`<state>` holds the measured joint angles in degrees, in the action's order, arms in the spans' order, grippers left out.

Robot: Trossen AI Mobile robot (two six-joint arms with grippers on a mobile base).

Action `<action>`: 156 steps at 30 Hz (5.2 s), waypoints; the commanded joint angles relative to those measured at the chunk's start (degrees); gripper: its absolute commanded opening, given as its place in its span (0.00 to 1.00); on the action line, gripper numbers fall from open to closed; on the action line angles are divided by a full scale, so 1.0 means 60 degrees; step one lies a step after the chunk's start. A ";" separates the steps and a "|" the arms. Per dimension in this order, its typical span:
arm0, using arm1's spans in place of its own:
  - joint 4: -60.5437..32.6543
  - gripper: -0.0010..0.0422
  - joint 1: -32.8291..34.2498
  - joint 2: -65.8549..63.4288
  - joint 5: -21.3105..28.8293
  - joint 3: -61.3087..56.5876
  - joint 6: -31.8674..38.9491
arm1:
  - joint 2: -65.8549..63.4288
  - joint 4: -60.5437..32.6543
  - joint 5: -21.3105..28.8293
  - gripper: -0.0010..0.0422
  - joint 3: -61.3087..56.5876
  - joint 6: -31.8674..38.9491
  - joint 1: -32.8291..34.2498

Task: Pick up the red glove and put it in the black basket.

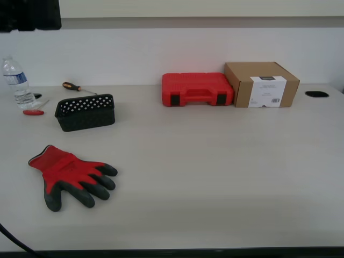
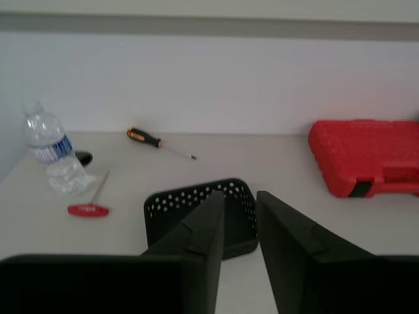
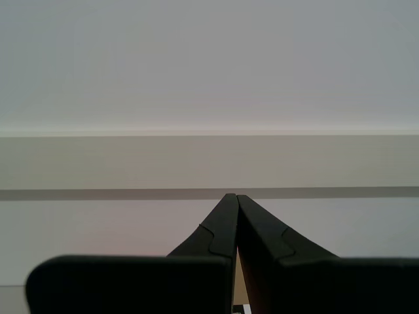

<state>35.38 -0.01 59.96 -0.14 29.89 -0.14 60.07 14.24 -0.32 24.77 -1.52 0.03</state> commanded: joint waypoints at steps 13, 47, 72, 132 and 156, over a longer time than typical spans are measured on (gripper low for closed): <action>0.0026 0.02 0.0000 -0.0004 0.0000 0.0011 0.0025 | 0.0000 -0.0532 -0.0415 0.84 -0.2331 -0.1687 0.0007; 0.0022 0.02 0.0004 -0.0004 0.0000 0.0011 0.0025 | 0.8131 0.1337 -0.0415 0.79 0.0204 -0.0342 -0.0022; 0.0026 0.02 0.0000 -0.0004 0.0000 0.0011 0.0025 | 1.1693 -0.0015 0.0127 0.67 0.2237 0.0933 -0.0335; 0.0015 0.02 0.0000 -0.0004 0.0000 0.0011 0.0025 | 1.1417 -0.0594 -0.0076 0.42 0.2645 0.0627 -0.0401; 0.0015 0.02 0.0004 -0.0004 0.0000 0.0011 0.0025 | 1.1890 -0.1912 0.0816 0.02 0.3377 0.1009 -0.0499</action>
<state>35.31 0.01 59.96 -0.16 29.89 -0.14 131.90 3.95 4.01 45.17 4.49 -2.98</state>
